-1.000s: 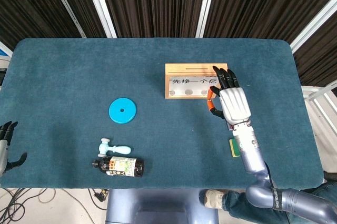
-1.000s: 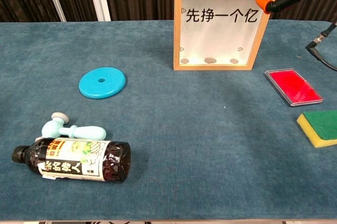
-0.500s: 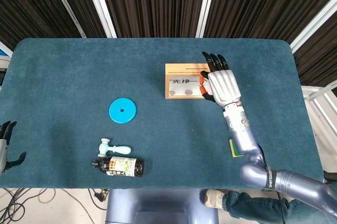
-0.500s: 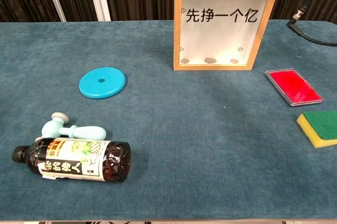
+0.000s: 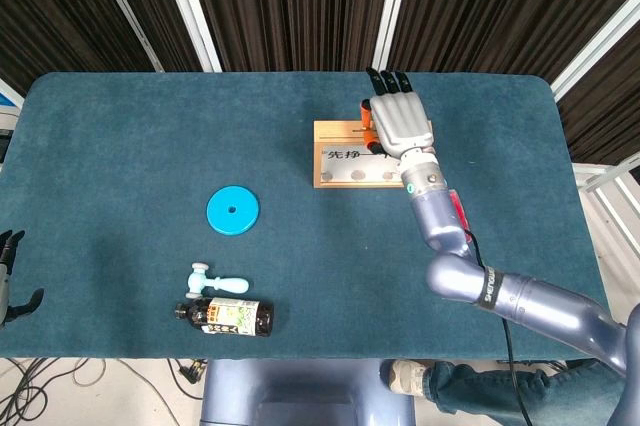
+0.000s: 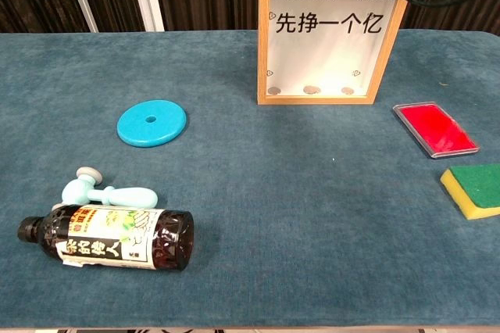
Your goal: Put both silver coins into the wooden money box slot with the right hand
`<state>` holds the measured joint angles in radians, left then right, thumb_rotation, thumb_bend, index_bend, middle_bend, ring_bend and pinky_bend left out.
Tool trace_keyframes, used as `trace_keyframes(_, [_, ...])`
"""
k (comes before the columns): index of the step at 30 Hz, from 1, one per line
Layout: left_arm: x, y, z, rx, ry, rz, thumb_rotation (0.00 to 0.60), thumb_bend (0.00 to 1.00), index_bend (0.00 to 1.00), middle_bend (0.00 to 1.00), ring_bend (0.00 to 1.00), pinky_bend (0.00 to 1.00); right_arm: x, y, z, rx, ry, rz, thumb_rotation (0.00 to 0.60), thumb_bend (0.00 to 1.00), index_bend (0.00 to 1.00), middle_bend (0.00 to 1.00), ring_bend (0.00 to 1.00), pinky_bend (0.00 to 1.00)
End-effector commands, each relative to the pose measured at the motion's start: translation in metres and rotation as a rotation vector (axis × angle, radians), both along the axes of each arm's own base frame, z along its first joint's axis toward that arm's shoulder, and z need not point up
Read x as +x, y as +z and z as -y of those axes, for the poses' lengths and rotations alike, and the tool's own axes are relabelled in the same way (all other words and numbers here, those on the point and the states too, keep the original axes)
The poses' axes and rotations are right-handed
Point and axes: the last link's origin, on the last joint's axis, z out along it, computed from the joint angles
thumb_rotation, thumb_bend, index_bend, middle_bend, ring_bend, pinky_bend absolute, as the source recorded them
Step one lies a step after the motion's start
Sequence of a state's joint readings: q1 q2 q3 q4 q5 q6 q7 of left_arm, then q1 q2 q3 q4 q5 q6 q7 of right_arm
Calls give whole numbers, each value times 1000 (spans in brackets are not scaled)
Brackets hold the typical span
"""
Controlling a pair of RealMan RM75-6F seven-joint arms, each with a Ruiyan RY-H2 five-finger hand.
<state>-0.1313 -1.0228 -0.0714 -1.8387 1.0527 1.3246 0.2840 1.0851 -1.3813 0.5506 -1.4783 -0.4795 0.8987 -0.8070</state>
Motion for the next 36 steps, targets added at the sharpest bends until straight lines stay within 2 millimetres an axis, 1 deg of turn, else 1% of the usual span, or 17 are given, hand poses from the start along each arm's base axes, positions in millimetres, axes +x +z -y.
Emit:
trace_keyframes(1, [0,0,0,-2,3,-1,600,297,74,0,0,0,8,5,9,-7,-21,-32,600,499,688,25,0,0])
trace_keyframes(6, [-1,0,-1,-2,9,0,600,297,74,0,0,0,18,9,17,-12,-45,-39,600,499,688,24,0,0])
trace_keyframes(10, [-1,0,-2,-4,11,-1,600,296,74,0,0,0,16,8,19,-9,-64,-64,600,500,687,25,0,0])
trace_keyframes(14, [-1,0,-2,-6,13,-4,600,297,74,0,0,0,13,7,17,-8,-82,-105,600,499,688,24,0,0])
trace_keyframes(29, [-1,0,-1,-9,20,1,600,297,74,0,0,0,10,12,11,24,-134,-101,600,500,688,25,0,0])
trace_keyframes(36, [-1,0,-1,-12,22,1,600,297,74,0,0,0,8,10,8,42,-148,-107,600,499,660,24,0,0])
